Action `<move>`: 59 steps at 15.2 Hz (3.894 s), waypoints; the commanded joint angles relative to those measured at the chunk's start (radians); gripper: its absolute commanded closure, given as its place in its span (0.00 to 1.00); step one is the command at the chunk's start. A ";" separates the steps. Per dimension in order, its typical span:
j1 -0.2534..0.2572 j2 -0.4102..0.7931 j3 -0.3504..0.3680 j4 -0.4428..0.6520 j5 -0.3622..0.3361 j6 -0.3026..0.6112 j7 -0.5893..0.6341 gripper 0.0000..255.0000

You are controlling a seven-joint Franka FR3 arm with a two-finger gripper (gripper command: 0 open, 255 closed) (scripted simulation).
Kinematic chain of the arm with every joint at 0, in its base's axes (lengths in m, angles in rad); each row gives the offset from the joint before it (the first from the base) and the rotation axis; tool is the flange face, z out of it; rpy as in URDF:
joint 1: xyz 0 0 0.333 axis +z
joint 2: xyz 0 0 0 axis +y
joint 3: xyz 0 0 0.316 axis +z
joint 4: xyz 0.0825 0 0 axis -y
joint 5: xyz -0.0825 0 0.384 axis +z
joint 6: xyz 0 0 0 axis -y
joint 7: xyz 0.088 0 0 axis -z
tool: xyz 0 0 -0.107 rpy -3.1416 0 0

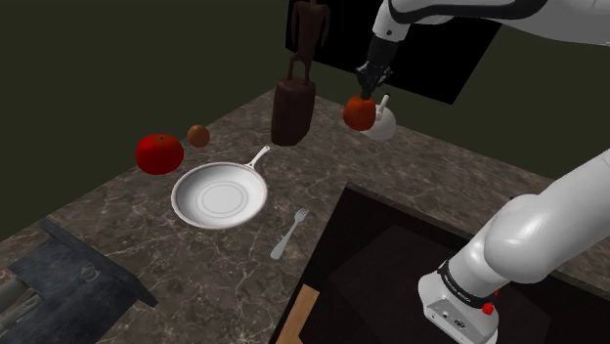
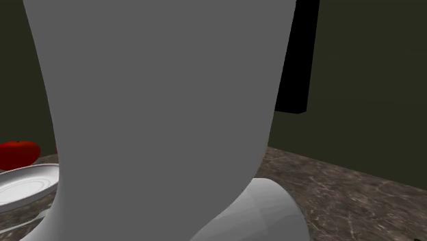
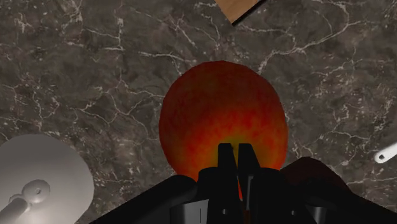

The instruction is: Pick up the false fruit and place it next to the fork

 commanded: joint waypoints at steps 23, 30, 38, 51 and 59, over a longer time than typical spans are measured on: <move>0.239 0.089 0.354 0.104 0.022 -0.024 0.589 1.00; 0.321 0.234 0.444 0.273 -0.024 -0.059 0.767 1.00; 0.462 0.474 0.512 0.576 -0.125 -0.148 0.959 1.00; 0.569 0.642 0.522 0.706 -0.194 -0.127 1.059 1.00; 0.550 0.627 0.521 0.576 -0.191 -0.012 1.067 1.00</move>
